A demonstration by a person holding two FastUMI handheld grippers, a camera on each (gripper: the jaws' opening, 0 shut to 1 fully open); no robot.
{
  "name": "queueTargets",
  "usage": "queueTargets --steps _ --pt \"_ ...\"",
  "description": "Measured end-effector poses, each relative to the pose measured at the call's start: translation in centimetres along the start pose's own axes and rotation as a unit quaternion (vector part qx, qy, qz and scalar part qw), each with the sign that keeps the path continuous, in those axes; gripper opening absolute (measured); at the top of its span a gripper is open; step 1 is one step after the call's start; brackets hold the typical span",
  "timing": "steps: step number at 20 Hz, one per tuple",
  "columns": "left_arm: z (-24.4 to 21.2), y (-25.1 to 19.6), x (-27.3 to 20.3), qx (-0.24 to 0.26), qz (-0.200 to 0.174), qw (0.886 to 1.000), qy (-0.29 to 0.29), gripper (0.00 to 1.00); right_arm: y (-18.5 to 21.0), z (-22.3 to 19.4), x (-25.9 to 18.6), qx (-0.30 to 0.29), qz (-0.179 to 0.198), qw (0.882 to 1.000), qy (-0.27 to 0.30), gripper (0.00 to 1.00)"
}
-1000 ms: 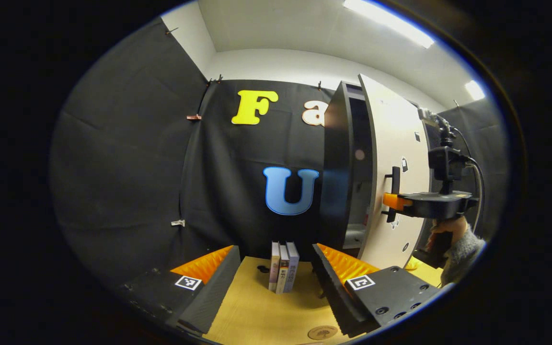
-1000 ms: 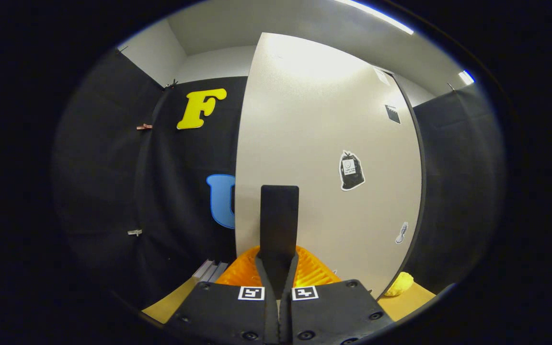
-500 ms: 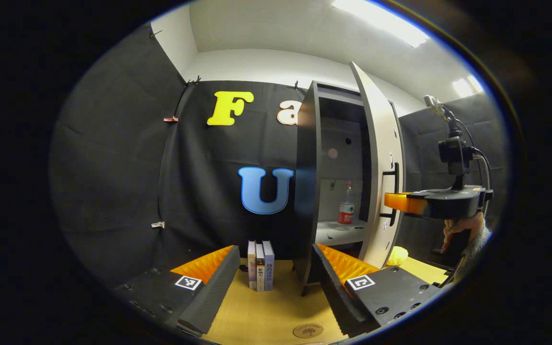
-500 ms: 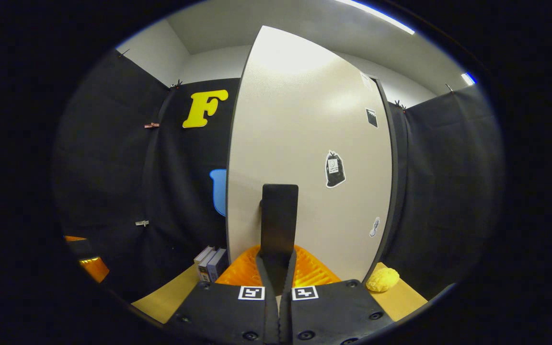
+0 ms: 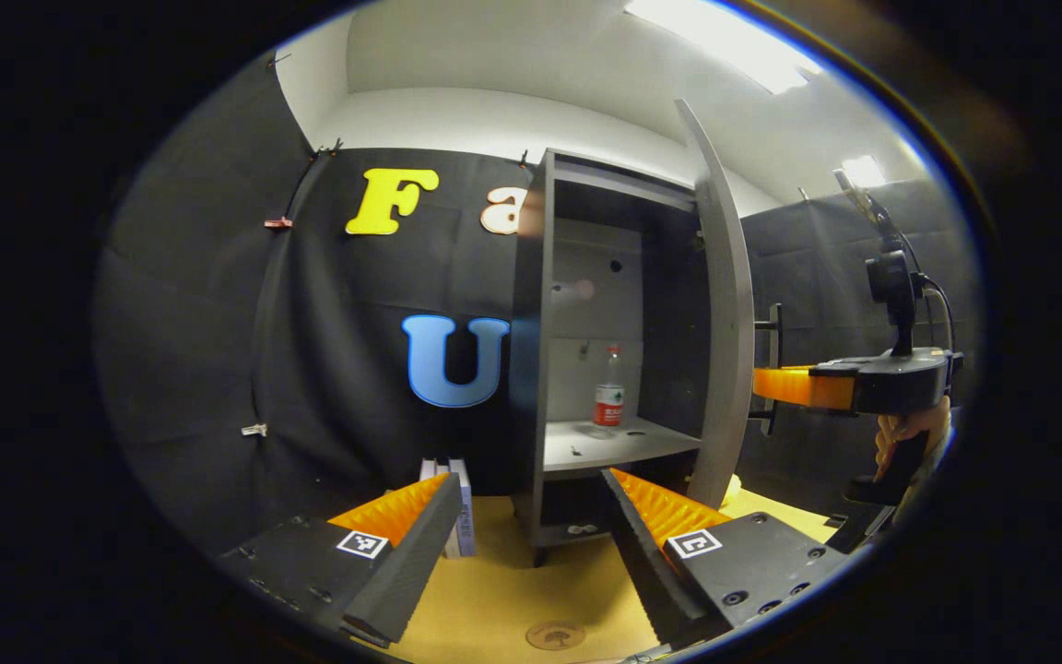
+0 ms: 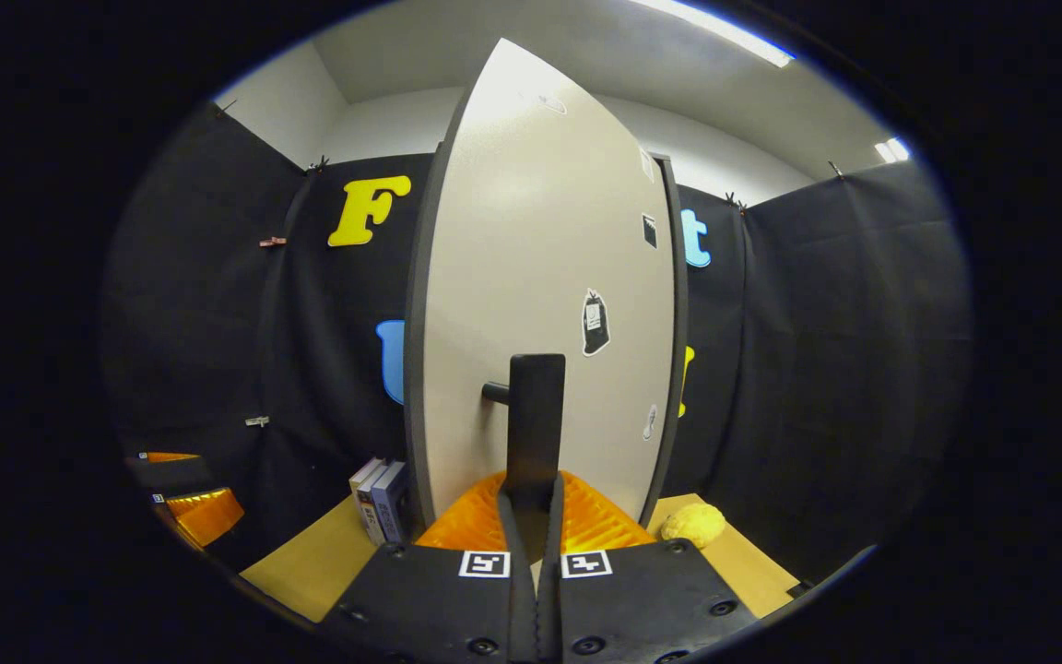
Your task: Open the cabinet door with the right hand, grasp the bottle in the cabinet with the left hand and place it on the coaster, then close the cabinet door with the right hand.
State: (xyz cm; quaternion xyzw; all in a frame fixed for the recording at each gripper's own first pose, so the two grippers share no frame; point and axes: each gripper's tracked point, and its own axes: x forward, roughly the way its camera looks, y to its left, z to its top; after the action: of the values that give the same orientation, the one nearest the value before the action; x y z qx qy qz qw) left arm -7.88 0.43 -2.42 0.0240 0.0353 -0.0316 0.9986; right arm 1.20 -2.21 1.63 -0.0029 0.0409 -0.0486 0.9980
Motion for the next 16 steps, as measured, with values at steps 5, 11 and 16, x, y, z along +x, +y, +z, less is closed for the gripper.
queueTargets --steps 5,11,16 --pt "-0.3 -2.4 1.0 0.003 -0.033 0.999 0.004 0.94 -3.8 -0.1 -1.7 0.004 -0.027 1.0 0.006 0.05" --pt "0.0 -6.1 3.0 0.01 -0.062 0.998 0.0 0.94 -7.3 -0.2 -2.4 0.015 -0.04 0.999 0.011 0.05" --pt "-0.7 -11.4 5.7 0.014 -0.099 0.995 0.007 0.94 -11.8 -0.5 -3.8 0.015 -0.042 0.999 0.014 0.05"
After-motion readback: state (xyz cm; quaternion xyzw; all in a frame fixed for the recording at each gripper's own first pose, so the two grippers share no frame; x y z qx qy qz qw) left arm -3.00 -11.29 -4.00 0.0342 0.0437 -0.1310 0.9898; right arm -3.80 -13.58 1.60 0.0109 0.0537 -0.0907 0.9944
